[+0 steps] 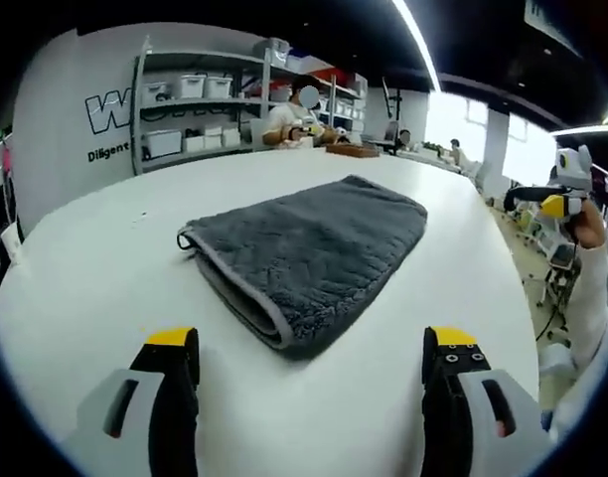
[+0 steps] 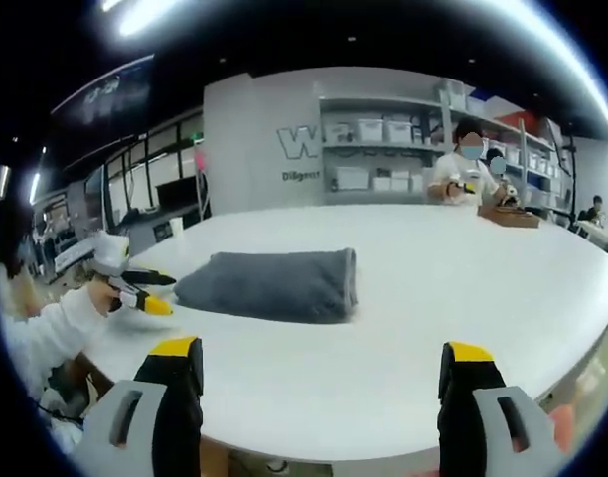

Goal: Open the folded towel by lifting each exposed corner and separating the folded layers until the towel lies flat within the target outline without major curled edges

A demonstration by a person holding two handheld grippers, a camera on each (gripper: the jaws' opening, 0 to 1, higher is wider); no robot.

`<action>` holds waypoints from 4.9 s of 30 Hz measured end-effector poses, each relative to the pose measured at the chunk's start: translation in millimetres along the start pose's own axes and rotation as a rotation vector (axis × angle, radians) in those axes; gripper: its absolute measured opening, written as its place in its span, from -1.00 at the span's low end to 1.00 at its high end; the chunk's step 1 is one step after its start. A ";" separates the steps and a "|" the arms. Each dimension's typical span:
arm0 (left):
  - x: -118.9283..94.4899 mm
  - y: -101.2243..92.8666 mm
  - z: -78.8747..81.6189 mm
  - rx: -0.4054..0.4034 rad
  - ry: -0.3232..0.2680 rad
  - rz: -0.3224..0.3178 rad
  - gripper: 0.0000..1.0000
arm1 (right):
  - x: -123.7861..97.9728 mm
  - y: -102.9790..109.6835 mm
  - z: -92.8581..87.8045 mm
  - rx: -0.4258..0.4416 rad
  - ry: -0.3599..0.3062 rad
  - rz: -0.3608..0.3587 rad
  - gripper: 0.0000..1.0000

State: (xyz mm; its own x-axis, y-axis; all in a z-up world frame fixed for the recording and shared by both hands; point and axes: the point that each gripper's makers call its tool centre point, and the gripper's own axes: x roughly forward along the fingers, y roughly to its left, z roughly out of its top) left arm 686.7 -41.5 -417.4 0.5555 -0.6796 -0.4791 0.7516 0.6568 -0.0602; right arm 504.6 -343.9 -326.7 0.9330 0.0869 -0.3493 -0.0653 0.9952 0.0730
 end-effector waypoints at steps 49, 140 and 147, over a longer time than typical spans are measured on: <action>6.2 19.5 9.7 0.037 -0.018 0.036 -0.79 | -0.4 -3.5 -14.1 0.017 0.070 0.013 0.98; 90.1 225.9 141.4 0.219 0.123 0.536 -0.54 | -6.8 15.9 -8.2 -0.076 0.136 0.119 0.98; 28.2 172.6 169.4 0.284 -0.028 0.417 -0.35 | -14.8 17.5 -1.4 -0.097 0.118 0.102 0.98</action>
State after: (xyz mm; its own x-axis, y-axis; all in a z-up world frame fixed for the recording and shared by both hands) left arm 892.3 -2.7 -292.9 0.8353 -0.3894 -0.3880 0.5288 0.7620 0.3736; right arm 489.1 -327.7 -321.5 0.8720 0.1862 -0.4527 -0.1965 0.9802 0.0247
